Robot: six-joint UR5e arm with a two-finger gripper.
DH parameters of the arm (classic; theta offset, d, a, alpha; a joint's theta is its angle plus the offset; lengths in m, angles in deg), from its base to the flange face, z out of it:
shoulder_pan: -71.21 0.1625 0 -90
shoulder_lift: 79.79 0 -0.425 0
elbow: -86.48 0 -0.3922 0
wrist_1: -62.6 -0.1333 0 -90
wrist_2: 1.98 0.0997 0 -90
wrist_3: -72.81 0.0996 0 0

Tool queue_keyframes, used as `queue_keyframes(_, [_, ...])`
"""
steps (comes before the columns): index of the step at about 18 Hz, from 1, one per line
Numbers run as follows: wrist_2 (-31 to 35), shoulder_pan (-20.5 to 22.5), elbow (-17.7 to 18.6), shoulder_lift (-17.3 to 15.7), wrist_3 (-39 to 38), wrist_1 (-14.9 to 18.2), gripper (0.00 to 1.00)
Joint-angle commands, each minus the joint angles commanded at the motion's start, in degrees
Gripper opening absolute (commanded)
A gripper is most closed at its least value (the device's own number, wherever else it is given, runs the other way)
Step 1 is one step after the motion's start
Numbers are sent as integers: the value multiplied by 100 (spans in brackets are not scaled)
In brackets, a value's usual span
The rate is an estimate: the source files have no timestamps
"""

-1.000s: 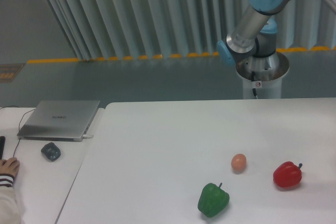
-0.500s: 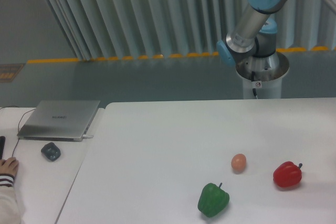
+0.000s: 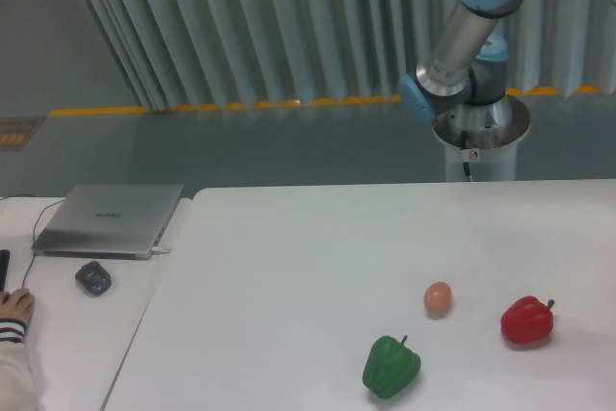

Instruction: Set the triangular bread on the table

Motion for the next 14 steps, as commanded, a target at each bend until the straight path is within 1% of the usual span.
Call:
queue_keyframes(2, [-52,27,-26,-9,44,245,16])
queue_keyframes(5, [-648,88,-219,-61,53,965,16])
queue_keyframes(7, [-852,80,-220,-175,44,1230,16])
queue_keyframes(8, [-870,-16,-159,-280,-8,1344,16])
queue_keyframes(10, [-1001,-218,-150,-325,-183,1406,16])
queue_keyframes(11, [-1254,-272,-150,-351,-437,1485,16])
queue_keyframes(12, [-1553,-290,-150,-447,-700,1529,16])
queue_keyframes(13, [-1782,-359,-123,-492,-921,1530,16])
queue_keyframes(14, [-1863,-569,-80,-536,-1184,1503,16])
